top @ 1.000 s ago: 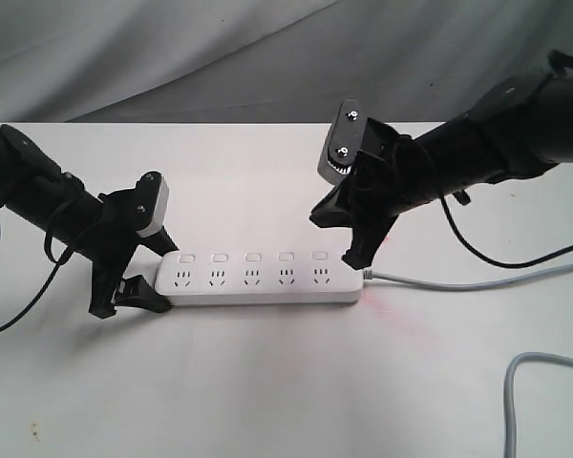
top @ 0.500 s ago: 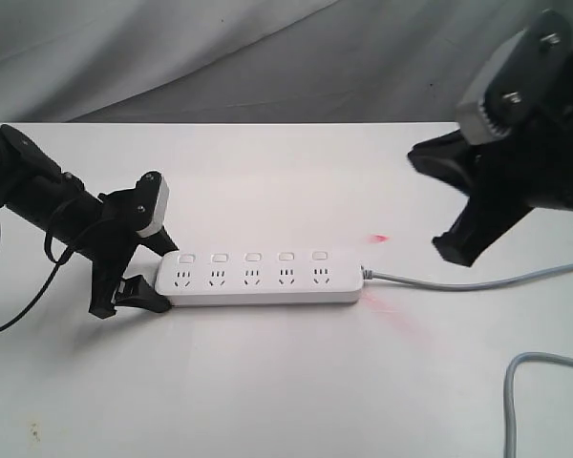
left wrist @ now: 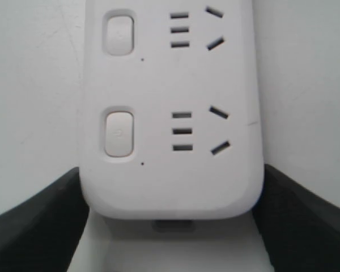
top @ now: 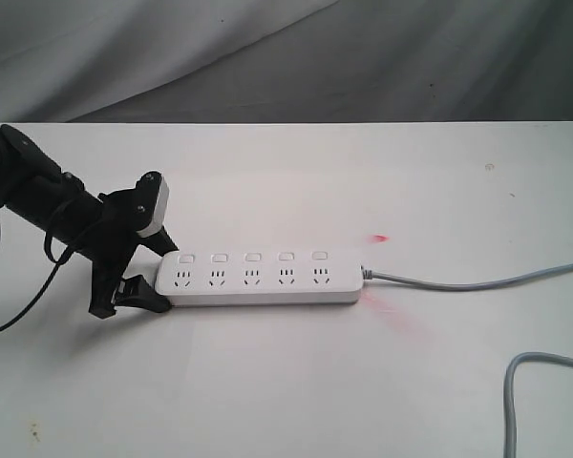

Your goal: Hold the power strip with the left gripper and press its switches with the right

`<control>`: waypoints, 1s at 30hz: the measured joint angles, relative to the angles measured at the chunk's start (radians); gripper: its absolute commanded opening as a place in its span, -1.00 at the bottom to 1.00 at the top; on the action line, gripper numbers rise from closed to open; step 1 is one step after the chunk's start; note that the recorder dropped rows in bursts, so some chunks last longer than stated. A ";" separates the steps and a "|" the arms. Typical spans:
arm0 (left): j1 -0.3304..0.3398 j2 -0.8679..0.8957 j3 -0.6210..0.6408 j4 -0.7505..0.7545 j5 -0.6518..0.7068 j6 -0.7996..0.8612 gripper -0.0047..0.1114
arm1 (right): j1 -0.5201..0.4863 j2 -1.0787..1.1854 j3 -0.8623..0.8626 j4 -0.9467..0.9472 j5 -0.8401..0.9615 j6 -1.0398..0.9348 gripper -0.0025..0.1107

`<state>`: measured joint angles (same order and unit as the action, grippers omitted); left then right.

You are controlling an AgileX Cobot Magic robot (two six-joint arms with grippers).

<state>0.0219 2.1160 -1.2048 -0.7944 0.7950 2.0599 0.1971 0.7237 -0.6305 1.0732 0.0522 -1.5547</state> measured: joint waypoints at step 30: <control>0.000 0.000 0.000 0.000 0.000 0.000 -0.12 | -0.199 -0.586 0.623 -0.813 -0.144 1.329 -0.96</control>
<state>0.0219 2.1160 -1.2048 -0.7944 0.7950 2.0599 -0.0023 0.1375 -0.0078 0.2602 -0.0917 -0.2258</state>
